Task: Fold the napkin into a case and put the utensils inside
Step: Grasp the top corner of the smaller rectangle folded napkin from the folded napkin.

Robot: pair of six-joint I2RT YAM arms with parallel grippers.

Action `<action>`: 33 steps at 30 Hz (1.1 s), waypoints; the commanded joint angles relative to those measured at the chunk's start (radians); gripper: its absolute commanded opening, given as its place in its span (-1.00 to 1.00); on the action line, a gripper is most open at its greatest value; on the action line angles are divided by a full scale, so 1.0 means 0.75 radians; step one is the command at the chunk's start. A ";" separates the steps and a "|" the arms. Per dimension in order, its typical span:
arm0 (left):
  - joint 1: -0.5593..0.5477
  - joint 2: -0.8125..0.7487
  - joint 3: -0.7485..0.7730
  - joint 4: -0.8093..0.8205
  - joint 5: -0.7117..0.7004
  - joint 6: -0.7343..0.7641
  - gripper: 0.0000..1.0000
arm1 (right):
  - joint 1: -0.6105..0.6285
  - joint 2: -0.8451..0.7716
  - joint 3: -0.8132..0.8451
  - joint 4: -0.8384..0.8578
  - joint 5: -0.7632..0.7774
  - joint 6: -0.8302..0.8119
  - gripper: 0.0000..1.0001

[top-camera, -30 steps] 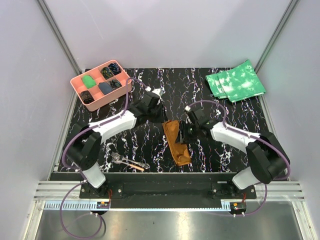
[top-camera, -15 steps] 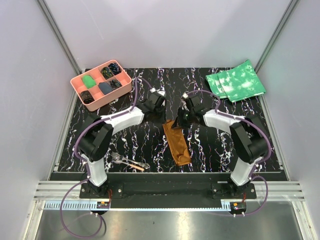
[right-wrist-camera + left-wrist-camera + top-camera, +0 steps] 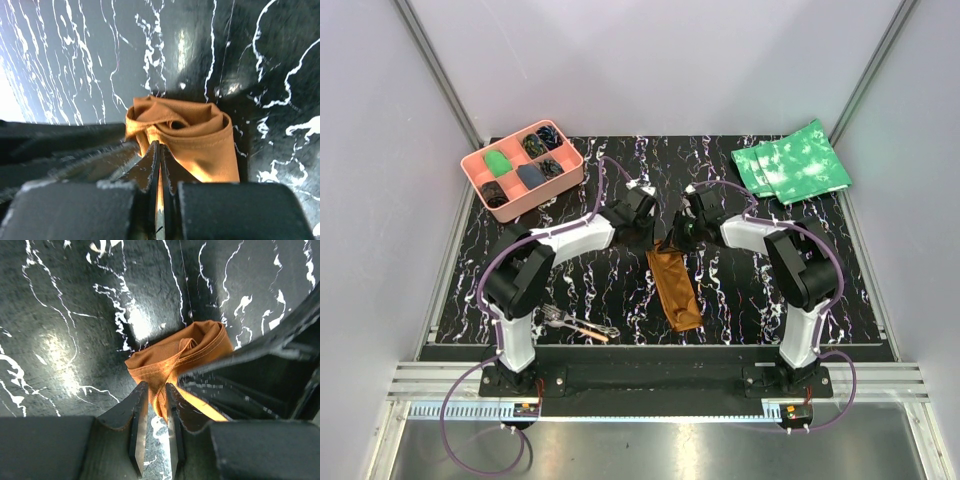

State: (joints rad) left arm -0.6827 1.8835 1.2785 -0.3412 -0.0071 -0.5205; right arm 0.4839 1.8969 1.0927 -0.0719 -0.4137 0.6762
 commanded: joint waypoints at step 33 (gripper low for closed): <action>-0.035 0.068 0.140 -0.038 0.079 -0.024 -1.00 | -0.046 0.234 0.005 0.388 -0.297 0.236 -0.97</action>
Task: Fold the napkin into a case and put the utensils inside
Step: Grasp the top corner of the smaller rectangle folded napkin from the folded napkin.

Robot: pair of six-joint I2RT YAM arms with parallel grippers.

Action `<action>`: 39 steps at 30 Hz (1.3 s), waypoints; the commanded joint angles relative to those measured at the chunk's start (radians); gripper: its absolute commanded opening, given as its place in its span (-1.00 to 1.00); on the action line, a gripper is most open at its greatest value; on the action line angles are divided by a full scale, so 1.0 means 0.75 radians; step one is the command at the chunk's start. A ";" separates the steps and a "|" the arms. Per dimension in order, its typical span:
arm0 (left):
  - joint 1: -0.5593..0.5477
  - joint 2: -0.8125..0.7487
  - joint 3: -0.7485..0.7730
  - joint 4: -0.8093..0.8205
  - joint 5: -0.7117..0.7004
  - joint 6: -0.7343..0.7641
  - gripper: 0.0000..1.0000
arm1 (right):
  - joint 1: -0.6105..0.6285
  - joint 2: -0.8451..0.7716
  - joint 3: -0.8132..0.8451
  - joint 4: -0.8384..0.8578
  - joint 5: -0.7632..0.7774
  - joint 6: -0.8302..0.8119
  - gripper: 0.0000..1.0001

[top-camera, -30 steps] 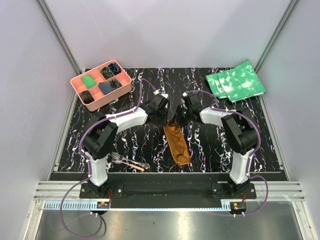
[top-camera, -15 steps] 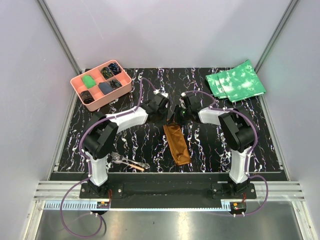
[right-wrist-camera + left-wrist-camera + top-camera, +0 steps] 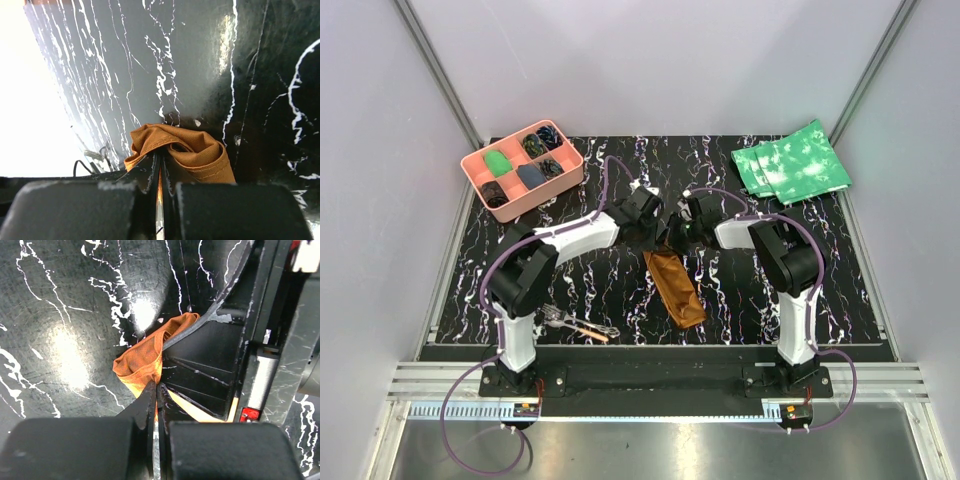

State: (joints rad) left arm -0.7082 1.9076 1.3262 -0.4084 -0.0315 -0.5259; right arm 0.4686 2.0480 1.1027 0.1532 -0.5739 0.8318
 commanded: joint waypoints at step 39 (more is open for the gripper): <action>0.024 0.202 0.046 0.109 0.171 -0.082 -1.00 | -0.066 -0.165 -0.190 -0.130 -0.071 -0.191 -0.97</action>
State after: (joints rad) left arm -0.6796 2.0396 1.3972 -0.3492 0.1165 -0.5903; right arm 0.4057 1.9938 0.9592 0.1993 -0.7094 0.7776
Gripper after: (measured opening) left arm 0.004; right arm 0.019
